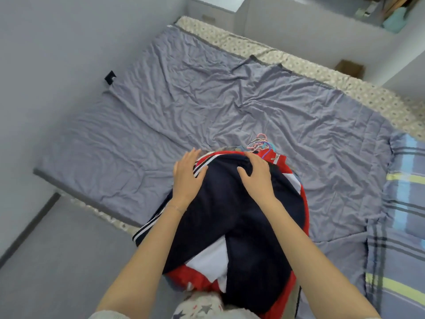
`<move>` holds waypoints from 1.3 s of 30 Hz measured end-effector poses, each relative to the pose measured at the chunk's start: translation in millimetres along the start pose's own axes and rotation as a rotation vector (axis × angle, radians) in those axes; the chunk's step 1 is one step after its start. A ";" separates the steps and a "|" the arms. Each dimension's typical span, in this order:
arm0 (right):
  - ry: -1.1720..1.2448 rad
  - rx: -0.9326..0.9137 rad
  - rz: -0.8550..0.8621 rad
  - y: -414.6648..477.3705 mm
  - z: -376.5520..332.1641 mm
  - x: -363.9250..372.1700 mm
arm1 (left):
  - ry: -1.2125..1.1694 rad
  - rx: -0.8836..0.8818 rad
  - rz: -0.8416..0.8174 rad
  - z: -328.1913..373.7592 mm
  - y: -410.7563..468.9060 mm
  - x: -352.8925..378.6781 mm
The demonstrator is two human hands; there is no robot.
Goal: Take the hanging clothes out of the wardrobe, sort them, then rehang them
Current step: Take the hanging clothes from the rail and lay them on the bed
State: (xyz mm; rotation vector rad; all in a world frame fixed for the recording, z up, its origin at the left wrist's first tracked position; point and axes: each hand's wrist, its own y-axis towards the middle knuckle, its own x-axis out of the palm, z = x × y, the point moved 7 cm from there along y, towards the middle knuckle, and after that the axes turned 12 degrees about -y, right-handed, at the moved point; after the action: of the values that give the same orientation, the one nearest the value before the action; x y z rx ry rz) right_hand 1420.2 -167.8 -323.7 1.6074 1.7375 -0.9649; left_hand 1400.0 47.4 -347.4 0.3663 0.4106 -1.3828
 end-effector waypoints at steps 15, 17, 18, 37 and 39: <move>0.079 -1.002 -0.525 -262.2 -284.6 121.5 | 0.141 -0.332 0.985 4.7 -387.3 -262.0; 0.084 -1.097 -0.603 -318.1 -302.4 132.9 | 0.157 -0.392 1.092 8.8 -453.2 -275.7; 0.076 -1.148 -0.643 -346.8 -309.2 137.9 | 0.162 -0.424 1.150 11.6 -486.5 -280.5; 0.188 -1.664 -1.160 -865.1 -319.3 157.8 | 0.156 -0.723 1.831 72.3 -1007.5 -254.2; 0.192 -1.719 -1.182 -916.5 -322.1 161.4 | 0.181 -0.745 1.874 78.7 -1052.7 -257.4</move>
State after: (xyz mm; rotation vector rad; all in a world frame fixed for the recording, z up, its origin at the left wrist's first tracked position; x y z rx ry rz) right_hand 512.5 176.0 -157.5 -0.5033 2.3363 0.4909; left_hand 329.2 71.5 -164.4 0.1087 0.4524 0.6471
